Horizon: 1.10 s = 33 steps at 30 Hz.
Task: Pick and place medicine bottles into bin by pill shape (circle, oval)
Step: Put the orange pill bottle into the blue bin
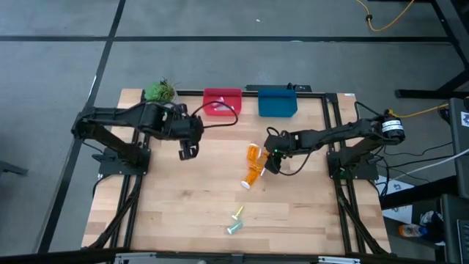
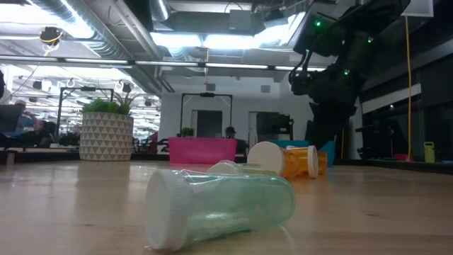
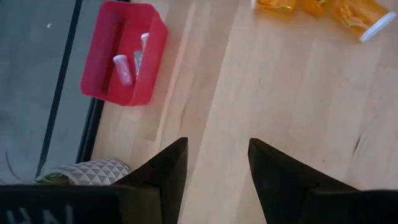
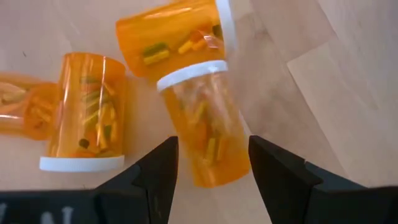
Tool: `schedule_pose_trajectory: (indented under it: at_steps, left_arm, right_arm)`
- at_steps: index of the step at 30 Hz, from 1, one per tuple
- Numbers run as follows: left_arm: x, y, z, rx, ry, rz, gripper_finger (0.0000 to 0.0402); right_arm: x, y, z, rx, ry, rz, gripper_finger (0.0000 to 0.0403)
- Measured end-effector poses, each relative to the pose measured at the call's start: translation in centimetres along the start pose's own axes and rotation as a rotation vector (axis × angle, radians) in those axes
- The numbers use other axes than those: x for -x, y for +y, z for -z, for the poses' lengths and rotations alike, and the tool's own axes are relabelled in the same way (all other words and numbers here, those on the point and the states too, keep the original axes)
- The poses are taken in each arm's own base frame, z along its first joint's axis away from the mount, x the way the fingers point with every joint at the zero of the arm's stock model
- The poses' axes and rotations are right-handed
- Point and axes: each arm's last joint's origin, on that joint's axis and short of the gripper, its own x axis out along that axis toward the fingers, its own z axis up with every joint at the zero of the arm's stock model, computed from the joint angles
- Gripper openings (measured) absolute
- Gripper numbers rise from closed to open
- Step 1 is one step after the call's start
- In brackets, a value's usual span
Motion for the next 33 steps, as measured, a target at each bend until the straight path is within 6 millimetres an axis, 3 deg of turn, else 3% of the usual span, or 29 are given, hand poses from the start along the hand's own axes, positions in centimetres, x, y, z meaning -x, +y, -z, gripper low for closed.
schedule_pose_trajectory:
  at_steps: [11, 19, 23, 33]
  left_arm:
    - [-0.2, 0.5, -0.1, 0.021, 0.007, -0.011, 0.0163]
    - [-0.2, 0.5, -0.1, 0.021, 0.007, -0.011, 0.0163]
    - [-0.2, 0.5, -0.1, 0.021, 0.007, -0.011, 0.0163]
    - [-0.2, 0.5, -0.1, 0.023, 0.005, -0.011, 0.0163]
  right_arm:
    - [0.0, 0.2, -0.6, 0.089, -0.062, -0.021, 0.0206]
    - [0.0, 0.1, -0.7, 0.066, -0.072, 0.0, 0.0294]
    - [0.0, 0.1, -0.6, 0.056, -0.068, -0.006, 0.0315]
    - [-3.1, 0.1, -0.4, 0.24, -0.015, 0.043, 0.0308]
